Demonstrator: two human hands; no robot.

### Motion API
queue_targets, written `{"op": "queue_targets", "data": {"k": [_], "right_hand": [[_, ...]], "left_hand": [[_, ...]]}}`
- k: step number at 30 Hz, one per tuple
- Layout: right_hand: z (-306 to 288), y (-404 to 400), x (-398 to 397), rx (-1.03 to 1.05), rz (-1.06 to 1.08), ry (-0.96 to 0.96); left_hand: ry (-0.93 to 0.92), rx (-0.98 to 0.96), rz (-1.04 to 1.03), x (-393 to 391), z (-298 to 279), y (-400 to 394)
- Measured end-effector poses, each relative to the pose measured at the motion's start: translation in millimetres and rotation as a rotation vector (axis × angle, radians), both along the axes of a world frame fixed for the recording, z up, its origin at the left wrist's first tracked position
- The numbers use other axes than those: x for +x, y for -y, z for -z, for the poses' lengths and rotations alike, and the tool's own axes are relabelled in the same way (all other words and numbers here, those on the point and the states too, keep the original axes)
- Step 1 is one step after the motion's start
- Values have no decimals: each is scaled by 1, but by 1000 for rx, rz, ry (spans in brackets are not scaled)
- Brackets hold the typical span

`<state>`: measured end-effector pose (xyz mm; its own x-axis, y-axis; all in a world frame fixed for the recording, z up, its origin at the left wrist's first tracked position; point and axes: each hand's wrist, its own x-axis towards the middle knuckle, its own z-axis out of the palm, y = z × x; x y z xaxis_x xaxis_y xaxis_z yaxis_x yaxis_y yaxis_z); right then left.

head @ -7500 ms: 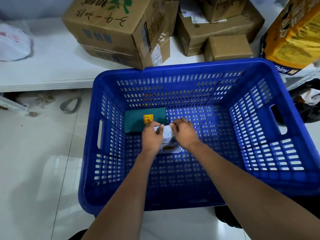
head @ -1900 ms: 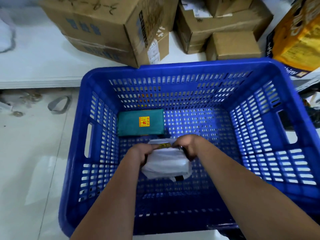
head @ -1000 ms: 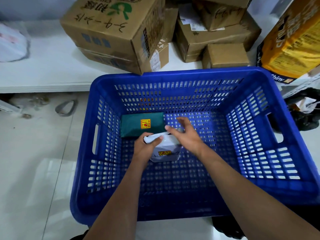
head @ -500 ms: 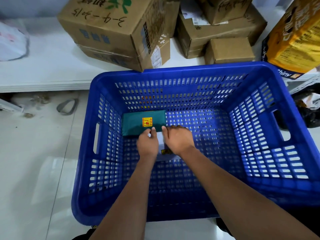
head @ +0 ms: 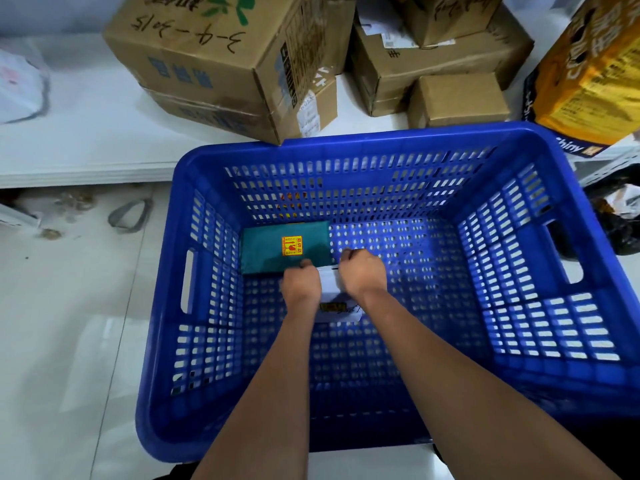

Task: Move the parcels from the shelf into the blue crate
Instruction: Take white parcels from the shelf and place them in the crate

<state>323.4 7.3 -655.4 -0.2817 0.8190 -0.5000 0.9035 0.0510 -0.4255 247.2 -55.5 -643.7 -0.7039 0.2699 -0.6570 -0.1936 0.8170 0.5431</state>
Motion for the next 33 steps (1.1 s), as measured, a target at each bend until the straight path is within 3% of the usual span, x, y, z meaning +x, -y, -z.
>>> {"op": "queue_targets", "data": {"k": [7,11,14,20,33], "right_hand": [[-12,-7,3,-403,409,-127],[-12,-8,9,-641,660,-362],[-12,-8,15,-834,869,-338],[-4,-13,18,-885,962,-225],[6,-11,19,-881,939,-266]], "left_hand": [[524,-29,-352,-9,-12,-6],[554,-106,-317,-15,-11,2],[586,-152,-282,-21,-4,4],[716,-151,-257,-30,22,4],[849,-18,-382,-22,24,5]]}}
